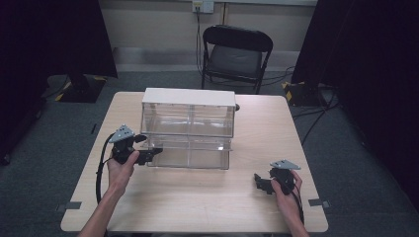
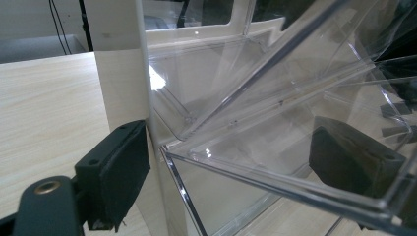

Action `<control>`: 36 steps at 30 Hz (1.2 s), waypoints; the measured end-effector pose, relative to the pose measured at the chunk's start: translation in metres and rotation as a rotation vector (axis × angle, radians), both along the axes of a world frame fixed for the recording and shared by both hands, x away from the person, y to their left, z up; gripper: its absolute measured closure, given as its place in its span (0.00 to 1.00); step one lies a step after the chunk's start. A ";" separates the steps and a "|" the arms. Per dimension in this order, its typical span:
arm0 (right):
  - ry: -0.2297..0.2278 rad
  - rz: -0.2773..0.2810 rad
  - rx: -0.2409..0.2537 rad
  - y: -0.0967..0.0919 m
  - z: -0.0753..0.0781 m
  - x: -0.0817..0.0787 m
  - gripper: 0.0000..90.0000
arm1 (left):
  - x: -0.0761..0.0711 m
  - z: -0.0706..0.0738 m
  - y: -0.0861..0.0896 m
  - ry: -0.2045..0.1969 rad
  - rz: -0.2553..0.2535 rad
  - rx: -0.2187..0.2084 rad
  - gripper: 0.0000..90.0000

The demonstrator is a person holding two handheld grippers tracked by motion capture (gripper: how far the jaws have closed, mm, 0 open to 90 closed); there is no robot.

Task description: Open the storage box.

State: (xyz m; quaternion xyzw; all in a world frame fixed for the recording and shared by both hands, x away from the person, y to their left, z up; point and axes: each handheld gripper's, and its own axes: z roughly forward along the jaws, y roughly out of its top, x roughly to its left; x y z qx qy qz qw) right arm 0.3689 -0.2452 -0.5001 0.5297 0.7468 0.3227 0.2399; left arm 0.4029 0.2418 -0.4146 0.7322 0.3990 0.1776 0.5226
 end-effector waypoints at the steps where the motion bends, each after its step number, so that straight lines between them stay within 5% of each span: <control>1: 0.000 0.000 0.000 0.000 0.000 0.000 0.15 | 0.000 0.000 0.000 0.000 0.000 -0.003 0.17; 36: 0.000 0.000 0.000 0.000 0.000 0.000 0.15 | 0.002 0.003 -0.001 -0.014 0.009 -0.030 0.14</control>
